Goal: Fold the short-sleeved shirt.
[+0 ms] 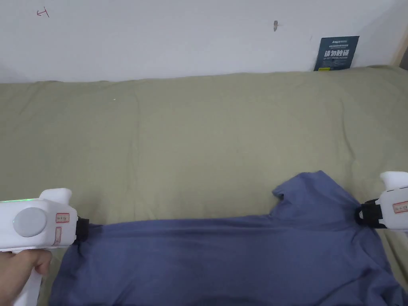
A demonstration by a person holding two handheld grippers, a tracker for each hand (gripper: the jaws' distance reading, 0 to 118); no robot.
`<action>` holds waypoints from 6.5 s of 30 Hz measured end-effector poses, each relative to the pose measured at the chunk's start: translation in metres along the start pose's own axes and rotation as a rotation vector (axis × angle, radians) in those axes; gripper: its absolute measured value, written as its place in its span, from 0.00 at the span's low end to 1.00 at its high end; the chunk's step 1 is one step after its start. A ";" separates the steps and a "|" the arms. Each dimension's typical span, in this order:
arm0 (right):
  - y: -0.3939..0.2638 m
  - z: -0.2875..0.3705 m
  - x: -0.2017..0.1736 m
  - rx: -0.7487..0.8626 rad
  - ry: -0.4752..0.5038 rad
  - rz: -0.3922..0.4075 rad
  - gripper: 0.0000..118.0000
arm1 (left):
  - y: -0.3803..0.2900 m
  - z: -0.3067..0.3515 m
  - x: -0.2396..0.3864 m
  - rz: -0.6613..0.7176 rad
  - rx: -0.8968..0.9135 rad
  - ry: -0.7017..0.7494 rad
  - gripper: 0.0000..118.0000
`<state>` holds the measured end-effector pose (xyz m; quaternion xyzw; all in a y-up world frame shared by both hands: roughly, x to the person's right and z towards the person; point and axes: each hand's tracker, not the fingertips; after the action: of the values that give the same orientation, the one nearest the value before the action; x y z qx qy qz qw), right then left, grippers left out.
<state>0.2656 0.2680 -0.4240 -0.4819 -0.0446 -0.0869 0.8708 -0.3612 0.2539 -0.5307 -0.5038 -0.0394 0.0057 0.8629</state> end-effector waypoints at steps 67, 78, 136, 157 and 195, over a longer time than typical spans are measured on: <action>-0.225 0.251 -0.092 0.369 -0.014 -0.083 0.00 | -0.226 0.185 -0.107 0.244 0.115 -0.270 0.03; -0.232 0.253 -0.130 0.353 0.024 -0.076 0.00 | -0.202 0.111 -0.148 0.364 -0.014 -0.599 0.99; -0.253 0.240 -0.124 0.306 0.194 -0.157 0.00 | -0.155 0.222 -0.056 0.239 0.053 -0.431 0.06; -0.274 0.237 -0.115 0.265 0.223 -0.217 0.00 | -0.175 0.124 0.112 -0.038 -0.187 -0.327 0.96; -0.268 0.221 -0.127 0.200 0.264 -0.232 0.00 | -0.194 0.098 0.083 0.215 -0.148 -0.677 0.00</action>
<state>0.0904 0.3290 -0.1040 -0.3690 0.0065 -0.2444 0.8967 -0.2910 0.2476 -0.3088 -0.5358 -0.2700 0.2601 0.7565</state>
